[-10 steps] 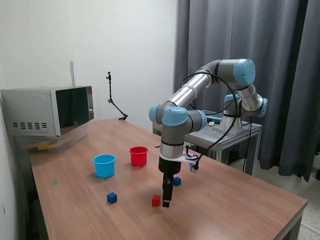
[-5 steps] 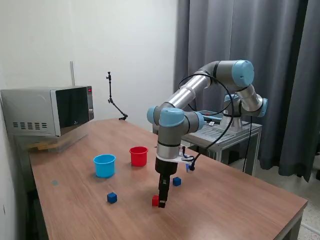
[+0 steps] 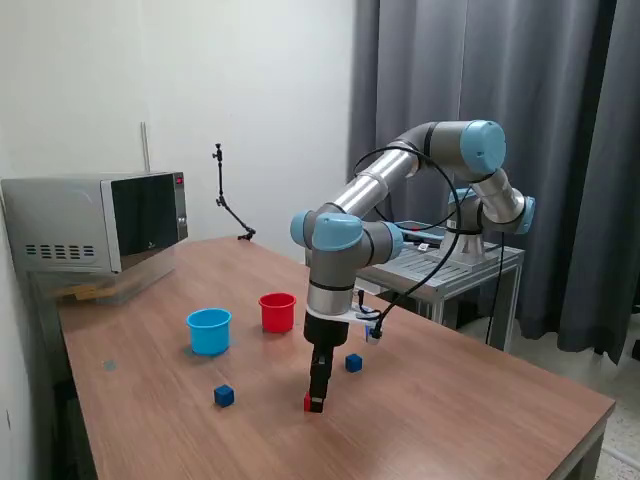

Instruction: Place red objects in the red bin, and blue objects in the blue bin.

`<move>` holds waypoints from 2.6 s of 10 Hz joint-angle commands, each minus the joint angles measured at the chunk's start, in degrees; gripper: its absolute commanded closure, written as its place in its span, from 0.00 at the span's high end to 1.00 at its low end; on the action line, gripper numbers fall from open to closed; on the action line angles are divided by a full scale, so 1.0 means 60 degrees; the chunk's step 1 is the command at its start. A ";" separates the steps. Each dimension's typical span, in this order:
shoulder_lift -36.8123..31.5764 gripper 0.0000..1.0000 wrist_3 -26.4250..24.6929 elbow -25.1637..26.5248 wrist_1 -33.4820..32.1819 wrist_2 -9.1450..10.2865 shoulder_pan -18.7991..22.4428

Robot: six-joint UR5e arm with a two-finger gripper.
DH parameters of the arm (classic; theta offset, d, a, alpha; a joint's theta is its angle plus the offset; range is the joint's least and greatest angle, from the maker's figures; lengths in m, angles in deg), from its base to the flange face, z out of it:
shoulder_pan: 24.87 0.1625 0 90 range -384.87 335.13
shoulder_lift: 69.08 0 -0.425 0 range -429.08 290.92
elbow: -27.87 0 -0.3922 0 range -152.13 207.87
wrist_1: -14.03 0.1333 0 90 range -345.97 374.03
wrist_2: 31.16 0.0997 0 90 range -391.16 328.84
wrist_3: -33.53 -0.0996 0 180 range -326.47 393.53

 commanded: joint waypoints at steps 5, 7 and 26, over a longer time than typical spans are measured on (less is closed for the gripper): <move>0.0000 1.00 0.0000 0.0028 -0.0002 0.0000 -0.0023; 0.0000 1.00 0.0000 0.0013 -0.0002 0.0000 -0.0038; 0.0103 0.00 0.0000 -0.0118 -0.0002 0.0015 -0.0038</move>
